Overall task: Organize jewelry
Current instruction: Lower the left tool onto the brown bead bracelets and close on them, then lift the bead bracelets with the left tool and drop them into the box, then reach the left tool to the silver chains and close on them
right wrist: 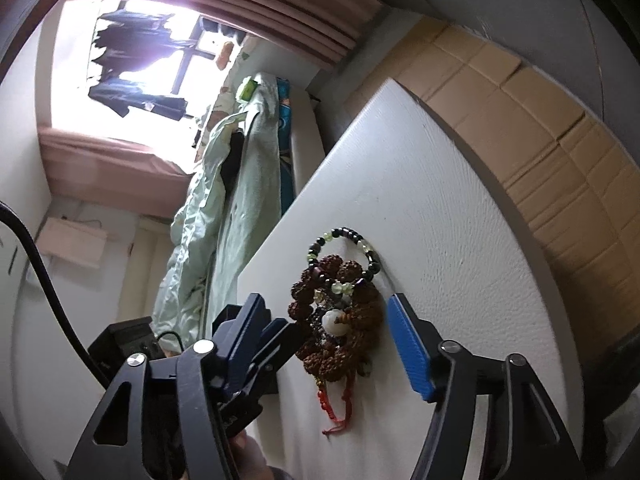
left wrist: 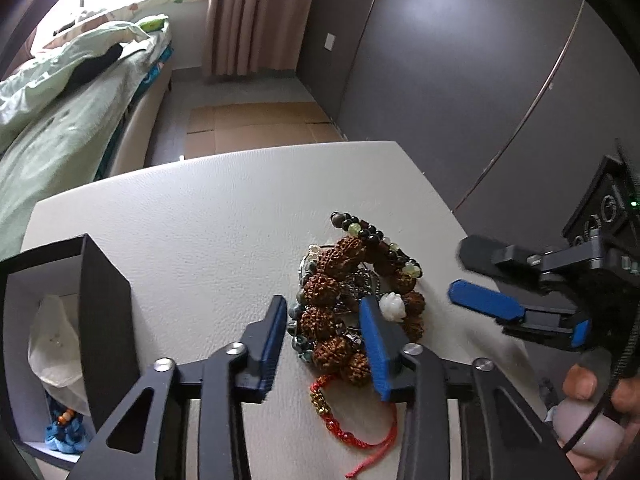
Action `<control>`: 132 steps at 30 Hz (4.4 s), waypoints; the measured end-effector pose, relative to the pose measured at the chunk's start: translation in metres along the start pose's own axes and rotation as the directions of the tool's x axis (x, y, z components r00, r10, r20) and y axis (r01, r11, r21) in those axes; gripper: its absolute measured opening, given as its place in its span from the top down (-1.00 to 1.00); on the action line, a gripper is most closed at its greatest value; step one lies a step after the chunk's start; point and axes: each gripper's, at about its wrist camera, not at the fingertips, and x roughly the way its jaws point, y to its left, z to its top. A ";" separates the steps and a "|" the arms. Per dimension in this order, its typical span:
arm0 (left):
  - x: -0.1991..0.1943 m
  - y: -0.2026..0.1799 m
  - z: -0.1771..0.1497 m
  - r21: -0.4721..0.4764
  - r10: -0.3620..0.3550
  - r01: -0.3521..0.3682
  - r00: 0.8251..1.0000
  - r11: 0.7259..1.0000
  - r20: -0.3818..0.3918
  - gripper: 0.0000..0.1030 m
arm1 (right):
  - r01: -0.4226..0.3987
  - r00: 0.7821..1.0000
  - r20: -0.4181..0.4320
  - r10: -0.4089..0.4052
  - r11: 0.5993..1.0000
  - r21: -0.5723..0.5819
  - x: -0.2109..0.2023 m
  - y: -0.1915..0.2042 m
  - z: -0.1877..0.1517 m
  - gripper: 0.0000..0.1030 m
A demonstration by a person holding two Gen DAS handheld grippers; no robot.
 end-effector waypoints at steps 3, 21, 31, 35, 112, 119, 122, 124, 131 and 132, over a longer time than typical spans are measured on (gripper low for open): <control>0.004 0.001 0.000 -0.003 0.005 -0.005 1.000 1.000 -0.012 0.61 | -0.015 0.999 -0.027 0.017 0.998 0.054 0.013 -0.008 0.000 -0.05; 0.004 -0.009 -0.004 0.036 0.017 -0.017 1.000 0.999 0.002 0.62 | 0.020 0.998 0.048 -0.033 0.970 0.241 0.031 -0.021 0.005 0.44; -0.018 -0.014 0.003 0.054 0.005 -0.008 0.998 0.999 0.055 0.63 | 0.055 0.997 0.034 -0.064 0.974 0.219 0.036 -0.021 0.007 0.81; -0.039 -0.014 0.009 0.052 -0.006 0.001 0.996 0.999 0.094 0.63 | -0.002 0.998 0.065 -0.009 0.986 0.165 0.028 -0.007 0.006 0.81; -0.191 0.114 -0.047 -0.224 0.165 -0.104 0.947 0.969 0.276 -0.58 | -0.069 0.997 -0.056 0.054 0.953 -0.296 0.045 0.130 -0.051 -0.10; -0.176 0.093 -0.042 -0.186 0.115 -0.066 0.958 0.980 0.263 -0.58 | -0.001 0.999 -0.035 -0.008 0.965 -0.262 0.020 0.102 -0.044 -0.10; -0.170 0.080 -0.037 -0.159 0.088 -0.047 0.961 0.986 0.260 -0.58 | 0.022 0.999 -0.030 -0.029 0.973 -0.232 0.014 0.090 -0.042 -0.10; -0.164 0.070 -0.033 -0.133 0.068 -0.034 0.964 0.991 0.258 -0.58 | 0.032 0.999 -0.024 -0.038 0.977 -0.213 0.011 0.082 -0.041 -0.10; -0.136 0.043 -0.018 -0.050 0.008 0.002 0.978 0.999 0.206 -0.49 | 0.069 0.998 0.001 -0.070 0.988 -0.138 0.006 0.051 -0.031 -0.10; -0.133 0.042 -0.016 -0.044 0.004 0.005 0.980 0.999 0.198 -0.40 | 0.072 0.997 0.003 -0.072 0.989 -0.130 0.007 0.047 -0.030 -0.10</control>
